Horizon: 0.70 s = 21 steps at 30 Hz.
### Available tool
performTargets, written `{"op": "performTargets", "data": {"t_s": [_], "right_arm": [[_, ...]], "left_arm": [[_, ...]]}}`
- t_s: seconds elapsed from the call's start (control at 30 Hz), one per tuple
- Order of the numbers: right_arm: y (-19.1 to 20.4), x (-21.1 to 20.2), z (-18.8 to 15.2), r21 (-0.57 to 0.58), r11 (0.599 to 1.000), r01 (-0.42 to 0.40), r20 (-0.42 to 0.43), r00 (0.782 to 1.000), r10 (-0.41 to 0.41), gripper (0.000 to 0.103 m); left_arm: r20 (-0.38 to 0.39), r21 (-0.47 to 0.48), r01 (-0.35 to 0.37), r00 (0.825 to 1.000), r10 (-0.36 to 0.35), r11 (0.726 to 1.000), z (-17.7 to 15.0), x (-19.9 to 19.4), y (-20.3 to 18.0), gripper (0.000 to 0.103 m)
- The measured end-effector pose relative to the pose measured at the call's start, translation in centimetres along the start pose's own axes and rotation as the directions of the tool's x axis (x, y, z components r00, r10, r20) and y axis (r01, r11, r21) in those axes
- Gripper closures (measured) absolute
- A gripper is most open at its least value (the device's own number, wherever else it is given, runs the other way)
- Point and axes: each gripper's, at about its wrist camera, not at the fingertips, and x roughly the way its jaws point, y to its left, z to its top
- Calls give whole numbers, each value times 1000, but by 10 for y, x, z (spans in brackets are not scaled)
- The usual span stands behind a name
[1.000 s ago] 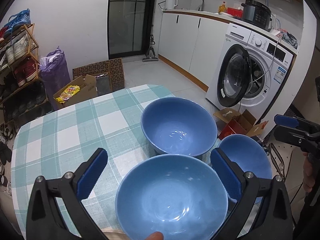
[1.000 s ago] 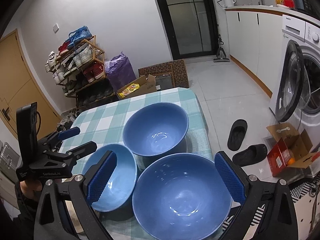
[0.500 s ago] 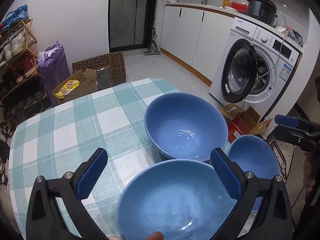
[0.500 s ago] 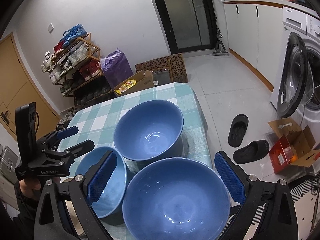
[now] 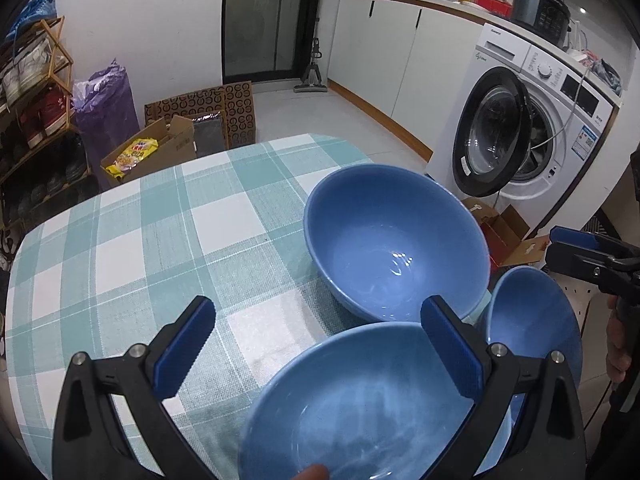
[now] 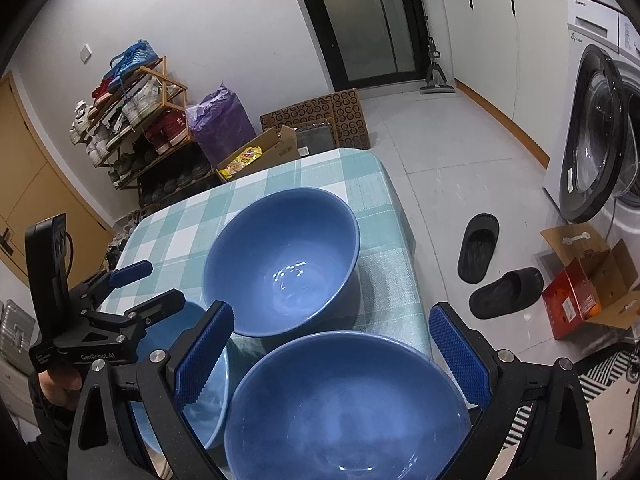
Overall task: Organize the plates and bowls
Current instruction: 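Close the left gripper on a blue bowl rim while the right gripper grasps another blue bowl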
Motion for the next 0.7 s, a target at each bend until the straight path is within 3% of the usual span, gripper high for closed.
{"op": "performTargets", "data": {"t_s": [0.47, 0.63, 0.7], "right_arm": [[-4, 39, 5, 17, 1000, 5, -47, 999, -5, 3], [-4, 51, 5, 20, 1000, 9, -63, 998, -7, 5], [-5, 56, 4, 23, 1000, 4, -78, 997, -2, 10]], "left_arm": [[1, -11, 4, 1000, -4, 1000, 11, 18, 0, 2], [-20, -50, 15, 1000, -16, 999, 15, 28, 5, 12], [-34, -61, 22, 999, -24, 998, 15, 31, 5, 18]]}}
